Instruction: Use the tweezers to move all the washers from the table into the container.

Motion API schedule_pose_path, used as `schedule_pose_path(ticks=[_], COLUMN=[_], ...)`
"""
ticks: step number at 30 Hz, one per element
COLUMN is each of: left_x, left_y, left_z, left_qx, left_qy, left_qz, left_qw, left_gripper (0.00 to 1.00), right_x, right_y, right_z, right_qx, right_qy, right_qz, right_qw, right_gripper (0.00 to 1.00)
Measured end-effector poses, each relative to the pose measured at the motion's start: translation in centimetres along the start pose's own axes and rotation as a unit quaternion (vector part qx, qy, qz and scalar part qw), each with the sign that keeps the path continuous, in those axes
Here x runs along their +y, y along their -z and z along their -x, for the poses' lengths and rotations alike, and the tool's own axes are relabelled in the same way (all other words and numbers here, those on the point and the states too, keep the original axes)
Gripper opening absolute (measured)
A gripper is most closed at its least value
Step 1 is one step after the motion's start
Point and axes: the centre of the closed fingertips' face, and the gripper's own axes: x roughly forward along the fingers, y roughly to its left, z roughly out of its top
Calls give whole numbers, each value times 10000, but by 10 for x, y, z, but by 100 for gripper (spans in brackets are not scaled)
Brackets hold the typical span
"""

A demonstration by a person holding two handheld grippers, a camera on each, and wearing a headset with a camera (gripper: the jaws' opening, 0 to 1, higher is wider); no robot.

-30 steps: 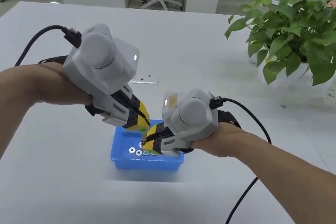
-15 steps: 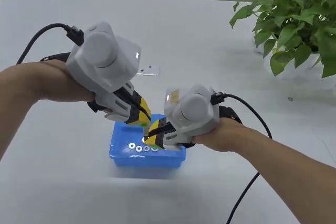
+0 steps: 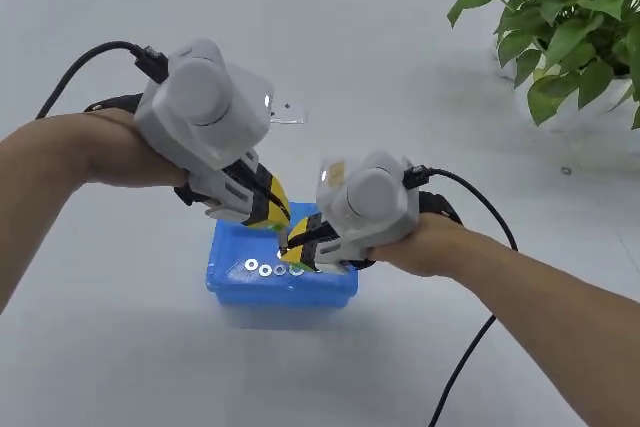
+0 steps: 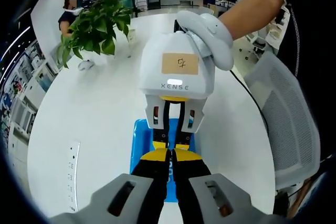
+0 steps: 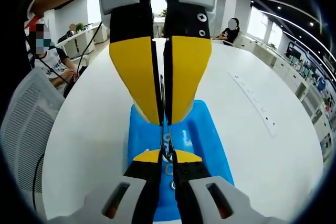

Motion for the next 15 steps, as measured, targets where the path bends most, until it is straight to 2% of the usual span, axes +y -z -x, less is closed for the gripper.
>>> schedule_pose_path(ticks=[7,15], left_x=[4,7], left_y=[7,9], left_z=[-9,-13], left_qx=[3,-2], left_qy=[21,35], left_qz=[60,59], left_qw=[10000,10000], left_gripper=[5,5], right_x=[-4,-6], right_y=[10,14], right_z=[-7,-10], right_qx=[43,54], right_qy=[-33,-59], right_qz=[-48,-91], right_qw=[10000,9999], right_gripper=[9,10])
